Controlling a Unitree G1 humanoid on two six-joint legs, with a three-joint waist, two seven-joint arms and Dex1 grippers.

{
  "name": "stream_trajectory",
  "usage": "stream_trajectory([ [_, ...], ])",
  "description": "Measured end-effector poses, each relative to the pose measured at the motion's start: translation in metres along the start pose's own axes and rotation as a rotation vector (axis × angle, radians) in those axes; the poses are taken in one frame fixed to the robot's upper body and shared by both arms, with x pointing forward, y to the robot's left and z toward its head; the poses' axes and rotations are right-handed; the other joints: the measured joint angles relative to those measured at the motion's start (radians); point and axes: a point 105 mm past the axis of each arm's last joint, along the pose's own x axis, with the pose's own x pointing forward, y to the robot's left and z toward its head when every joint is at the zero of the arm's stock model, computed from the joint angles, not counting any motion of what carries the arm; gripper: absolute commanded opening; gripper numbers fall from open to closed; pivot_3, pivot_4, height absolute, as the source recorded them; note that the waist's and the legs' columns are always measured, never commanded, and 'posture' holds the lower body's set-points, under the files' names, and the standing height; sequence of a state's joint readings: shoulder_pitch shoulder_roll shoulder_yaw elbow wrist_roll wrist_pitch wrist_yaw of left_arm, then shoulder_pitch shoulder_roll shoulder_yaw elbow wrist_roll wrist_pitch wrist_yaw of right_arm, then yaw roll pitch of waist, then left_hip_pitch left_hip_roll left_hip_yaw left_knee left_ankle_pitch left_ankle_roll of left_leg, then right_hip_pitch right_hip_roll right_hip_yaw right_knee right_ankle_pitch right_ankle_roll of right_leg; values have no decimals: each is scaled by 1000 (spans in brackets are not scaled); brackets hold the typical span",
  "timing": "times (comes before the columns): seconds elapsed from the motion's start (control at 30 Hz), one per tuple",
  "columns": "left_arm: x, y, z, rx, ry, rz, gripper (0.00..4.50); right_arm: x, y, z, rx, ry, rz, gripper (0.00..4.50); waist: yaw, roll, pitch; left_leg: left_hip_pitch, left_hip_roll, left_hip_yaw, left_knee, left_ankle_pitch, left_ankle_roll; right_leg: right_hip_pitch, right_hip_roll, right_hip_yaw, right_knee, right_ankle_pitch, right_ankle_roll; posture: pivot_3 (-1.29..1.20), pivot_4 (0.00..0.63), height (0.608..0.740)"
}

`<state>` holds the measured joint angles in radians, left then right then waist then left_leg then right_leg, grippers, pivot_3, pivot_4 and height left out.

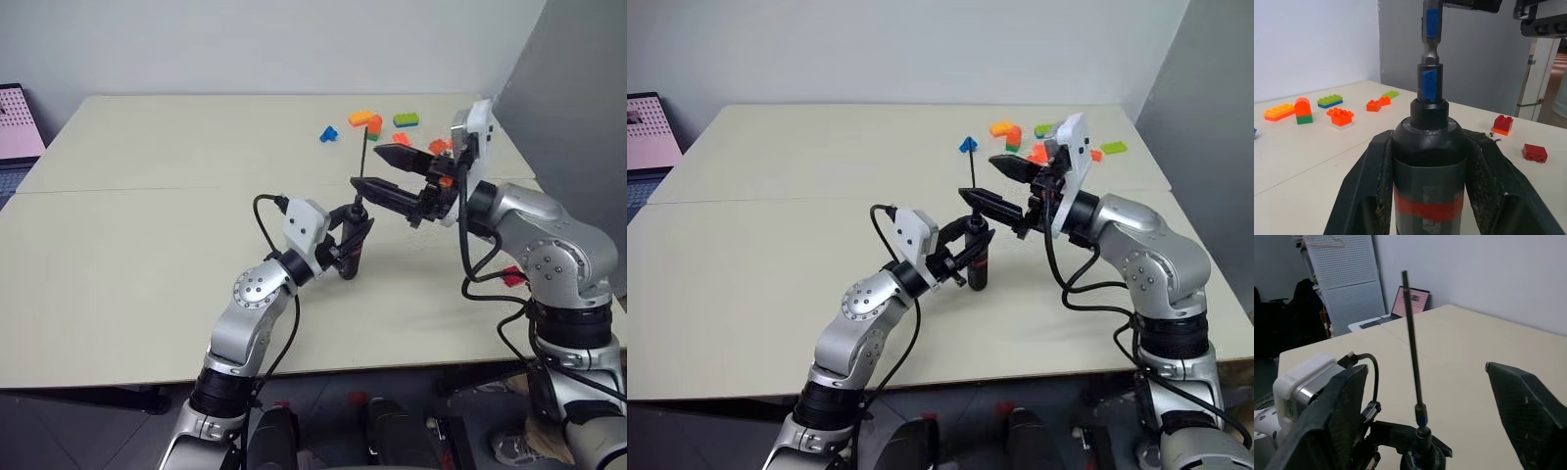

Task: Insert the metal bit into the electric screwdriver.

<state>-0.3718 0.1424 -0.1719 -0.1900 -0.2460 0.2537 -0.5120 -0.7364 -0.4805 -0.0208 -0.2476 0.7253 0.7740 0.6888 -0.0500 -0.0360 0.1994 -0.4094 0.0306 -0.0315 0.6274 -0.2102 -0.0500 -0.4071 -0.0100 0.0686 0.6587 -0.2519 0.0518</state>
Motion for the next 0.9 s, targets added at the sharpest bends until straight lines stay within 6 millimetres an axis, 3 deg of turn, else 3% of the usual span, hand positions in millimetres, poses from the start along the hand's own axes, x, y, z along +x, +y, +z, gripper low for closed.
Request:
stream_trajectory([
  [0.5,0,-2,0,11,6,-8,1650,4,-1,-9,35,46,13,0,0,0,0,0,0,0,0,0,0,0,0,0,0,0,0,0,150,740],
  [0.9,0,-3,0,13,4,-13,1650,2,-1,-15,5,96,19,0,2,0,0,0,0,0,0,0,0,0,0,0,0,0,0,0,150,740],
])
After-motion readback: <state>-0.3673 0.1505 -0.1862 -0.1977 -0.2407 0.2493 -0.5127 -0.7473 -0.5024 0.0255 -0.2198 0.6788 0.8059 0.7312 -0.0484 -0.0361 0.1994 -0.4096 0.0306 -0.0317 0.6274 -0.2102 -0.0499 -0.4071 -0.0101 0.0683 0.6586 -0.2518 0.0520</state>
